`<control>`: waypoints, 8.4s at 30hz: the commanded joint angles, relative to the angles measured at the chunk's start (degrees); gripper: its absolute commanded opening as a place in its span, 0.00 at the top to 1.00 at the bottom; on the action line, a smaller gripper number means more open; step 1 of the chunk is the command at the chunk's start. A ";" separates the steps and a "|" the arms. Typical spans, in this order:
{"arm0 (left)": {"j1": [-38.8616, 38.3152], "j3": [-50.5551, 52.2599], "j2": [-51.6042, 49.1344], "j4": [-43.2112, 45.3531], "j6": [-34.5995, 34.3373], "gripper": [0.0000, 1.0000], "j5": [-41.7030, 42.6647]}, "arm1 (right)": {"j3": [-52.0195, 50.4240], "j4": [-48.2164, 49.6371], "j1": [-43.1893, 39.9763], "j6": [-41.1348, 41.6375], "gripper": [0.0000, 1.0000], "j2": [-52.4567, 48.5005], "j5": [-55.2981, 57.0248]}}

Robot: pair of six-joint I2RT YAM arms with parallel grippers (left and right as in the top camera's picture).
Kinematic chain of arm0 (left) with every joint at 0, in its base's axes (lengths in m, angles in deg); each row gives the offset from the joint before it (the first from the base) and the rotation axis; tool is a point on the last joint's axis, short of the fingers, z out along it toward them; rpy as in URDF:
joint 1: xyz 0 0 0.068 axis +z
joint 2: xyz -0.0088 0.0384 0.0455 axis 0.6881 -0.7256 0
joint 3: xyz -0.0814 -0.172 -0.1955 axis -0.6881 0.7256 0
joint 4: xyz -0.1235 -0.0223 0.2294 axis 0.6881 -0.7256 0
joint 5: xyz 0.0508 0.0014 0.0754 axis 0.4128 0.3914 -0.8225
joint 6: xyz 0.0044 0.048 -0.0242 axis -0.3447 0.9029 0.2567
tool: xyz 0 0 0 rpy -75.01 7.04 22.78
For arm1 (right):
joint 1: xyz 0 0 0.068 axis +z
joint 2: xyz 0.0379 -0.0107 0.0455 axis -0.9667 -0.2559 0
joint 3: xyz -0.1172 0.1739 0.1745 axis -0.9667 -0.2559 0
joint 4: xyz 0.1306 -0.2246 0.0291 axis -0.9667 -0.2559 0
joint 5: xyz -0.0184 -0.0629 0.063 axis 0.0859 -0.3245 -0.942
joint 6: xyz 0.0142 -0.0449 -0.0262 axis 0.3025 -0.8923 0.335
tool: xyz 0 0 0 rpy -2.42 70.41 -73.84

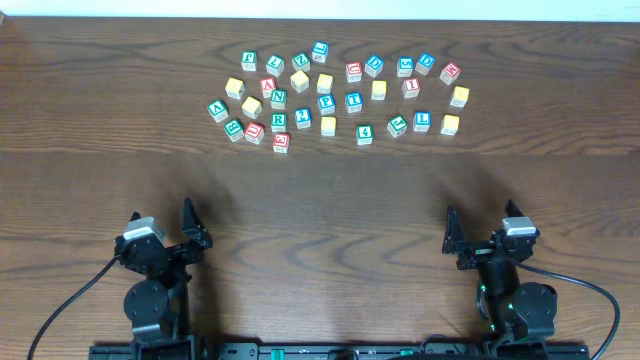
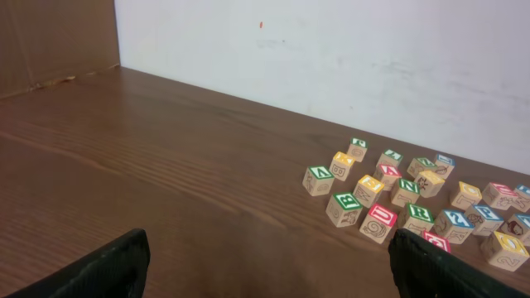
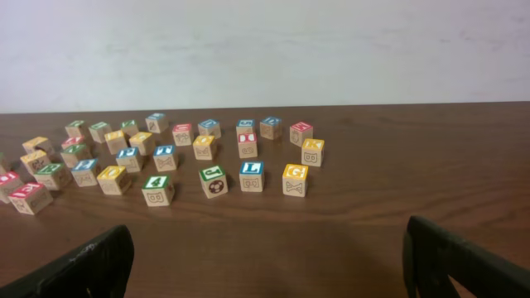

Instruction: Spell out CORL

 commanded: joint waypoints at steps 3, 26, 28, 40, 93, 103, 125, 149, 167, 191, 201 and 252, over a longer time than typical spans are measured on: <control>0.15 0.83 0.42 -2.54 0.48 0.09 -0.55 | -0.15 -0.20 0.26 -0.48 0.01 0.31 -0.33; 0.15 0.83 0.39 -2.54 0.50 0.09 -0.55 | -0.15 -0.20 0.26 -0.48 0.01 0.31 -0.33; 0.15 0.83 0.39 -2.54 0.50 0.09 -0.55 | -0.15 -0.17 0.26 -0.48 0.01 0.31 -0.33; 0.13 0.83 0.39 -2.49 -1.68 0.09 -0.50 | -0.15 -0.20 0.26 -0.48 0.01 0.31 0.28; -2.60 -92.59 -81.13 -44.87 8.11 0.09 16.41 | 72.78 -23.43 -0.13 -12.28 0.01 -69.90 -15.47; -8.15 -104.39 -91.25 -52.30 9.57 0.09 16.39 | 92.91 -39.19 -1.95 -12.31 0.01 -90.53 -23.98; -10.75 -104.17 -98.29 -55.25 9.49 0.09 16.15 | 93.37 -42.23 -2.10 -12.26 0.01 -95.97 -18.78; -11.63 -104.13 -100.13 -53.00 1.88 0.09 12.72 | 93.37 -41.53 -2.23 1.75 0.01 -103.25 0.79; -22.25 -104.24 -105.22 -47.45 -5.55 0.09 1.97 | 93.37 -41.11 -2.16 1.70 0.01 -104.56 0.74; -22.38 -107.93 -111.49 -53.68 0.33 0.09 2.27 | 93.37 -41.16 -2.14 1.70 0.01 -104.56 0.74; -22.38 -107.93 -111.49 -52.98 -0.17 0.09 2.27 | 93.37 -39.82 -2.14 1.73 0.01 -104.56 0.70; -30.99 -123.95 -145.44 -27.47 2.56 0.49 -5.68 | 93.37 -39.91 -2.14 1.70 0.01 -104.56 0.74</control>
